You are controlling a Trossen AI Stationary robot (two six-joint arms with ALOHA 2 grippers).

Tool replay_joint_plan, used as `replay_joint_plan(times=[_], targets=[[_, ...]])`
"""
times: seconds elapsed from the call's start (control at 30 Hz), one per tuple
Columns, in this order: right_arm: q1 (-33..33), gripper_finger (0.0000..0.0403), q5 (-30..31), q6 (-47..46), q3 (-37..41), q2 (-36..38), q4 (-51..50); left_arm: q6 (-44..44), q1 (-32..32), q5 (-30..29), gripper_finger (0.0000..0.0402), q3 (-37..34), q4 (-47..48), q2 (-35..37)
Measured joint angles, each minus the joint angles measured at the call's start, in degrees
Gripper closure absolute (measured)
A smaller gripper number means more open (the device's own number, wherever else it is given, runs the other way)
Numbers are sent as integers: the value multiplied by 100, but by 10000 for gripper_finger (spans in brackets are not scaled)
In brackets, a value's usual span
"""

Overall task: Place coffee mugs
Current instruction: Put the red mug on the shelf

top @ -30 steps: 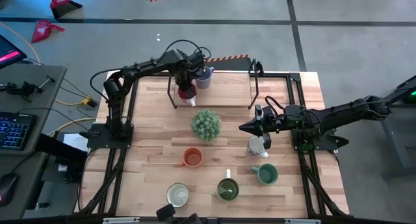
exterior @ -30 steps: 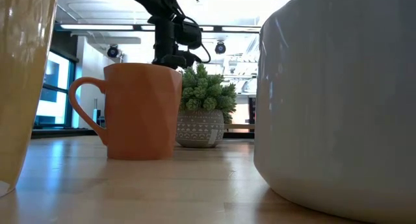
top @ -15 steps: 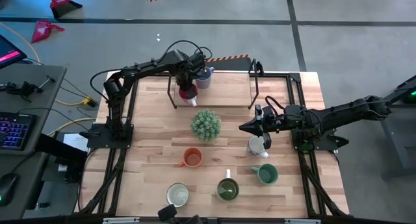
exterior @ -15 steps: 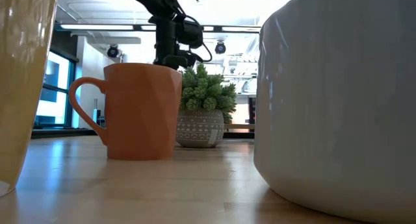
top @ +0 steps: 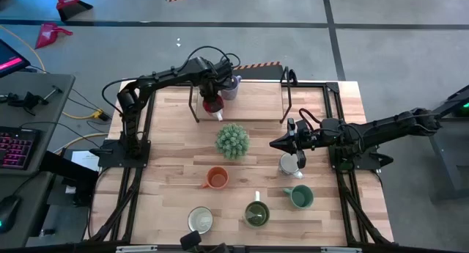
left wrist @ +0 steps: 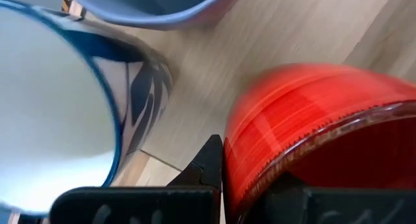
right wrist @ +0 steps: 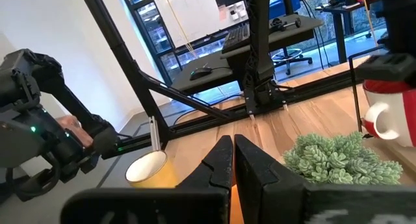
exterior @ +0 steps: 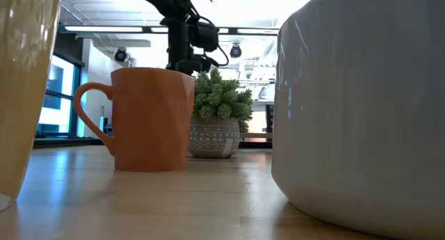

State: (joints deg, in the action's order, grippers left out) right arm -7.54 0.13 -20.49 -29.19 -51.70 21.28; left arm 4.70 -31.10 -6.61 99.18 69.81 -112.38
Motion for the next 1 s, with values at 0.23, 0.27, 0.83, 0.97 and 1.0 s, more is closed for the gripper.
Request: replay_joint_plan(times=[0.23, 0.27, 0.83, 0.97, 1.0], targets=[[-1, 402, -73, -4, 0, 0, 7, 106, 97, -219, 398, 24, -47, -227], [0, 402, -79, -10, 0, 0, 4, 156, 112, -237, 398, 34, -70, -230], [-1, 402, -205, -4, 0, 0, 7, 138, 68, -296, 397, 136, -25, -214], [-1, 402, -218, -4, 0, 0, 5, 142, 68, -241, 378, 136, -31, -214], [-1, 402, -218, -4, 0, 0, 6, 143, 65, -201, 372, 136, -36, -214]])
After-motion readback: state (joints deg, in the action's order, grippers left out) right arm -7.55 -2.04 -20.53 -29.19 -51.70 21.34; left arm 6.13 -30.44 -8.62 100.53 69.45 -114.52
